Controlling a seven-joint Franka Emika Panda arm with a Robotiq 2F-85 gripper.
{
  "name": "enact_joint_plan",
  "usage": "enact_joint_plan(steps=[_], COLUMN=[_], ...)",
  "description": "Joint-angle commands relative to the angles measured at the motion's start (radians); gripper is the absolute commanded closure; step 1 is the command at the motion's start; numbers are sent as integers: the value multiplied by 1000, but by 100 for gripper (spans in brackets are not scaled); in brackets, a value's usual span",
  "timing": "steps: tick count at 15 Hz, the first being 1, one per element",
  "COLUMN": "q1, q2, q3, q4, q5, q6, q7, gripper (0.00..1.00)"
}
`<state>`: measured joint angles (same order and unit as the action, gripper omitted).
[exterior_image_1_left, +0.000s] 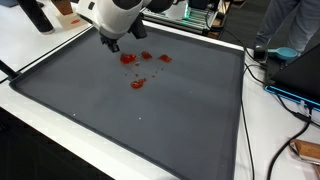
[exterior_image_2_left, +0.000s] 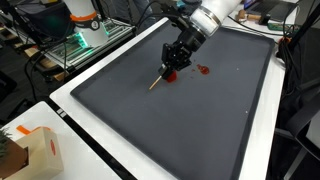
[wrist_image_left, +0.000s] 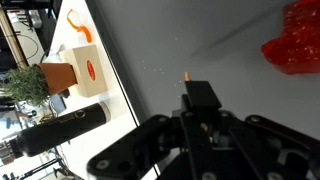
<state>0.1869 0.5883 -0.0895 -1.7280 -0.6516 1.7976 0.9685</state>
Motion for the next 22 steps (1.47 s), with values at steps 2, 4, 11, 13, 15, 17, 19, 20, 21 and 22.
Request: enact_joint_plan(steps=[2, 4, 11, 13, 15, 17, 19, 20, 21, 22], q1=[13, 11, 1, -2, -5, -8, -11, -11, -12, -11], q2=[47, 59, 78, 80, 81, 82, 86, 87, 88, 90], q3=[-9, -8, -1, 3, 7, 10, 13, 13, 14, 13], q4=[35, 43, 49, 49, 50, 51, 55, 55, 56, 57], q5=[-23, -15, 0, 6, 11, 19, 28, 30, 33, 34], q6=[-30, -41, -67, -66, -63, -62, -66, -66, -68, -68], q7=[30, 24, -3, -17, -34, -56, -87, -100, -117, -128], gripper=[97, 97, 97, 97, 97, 97, 97, 97, 97, 97])
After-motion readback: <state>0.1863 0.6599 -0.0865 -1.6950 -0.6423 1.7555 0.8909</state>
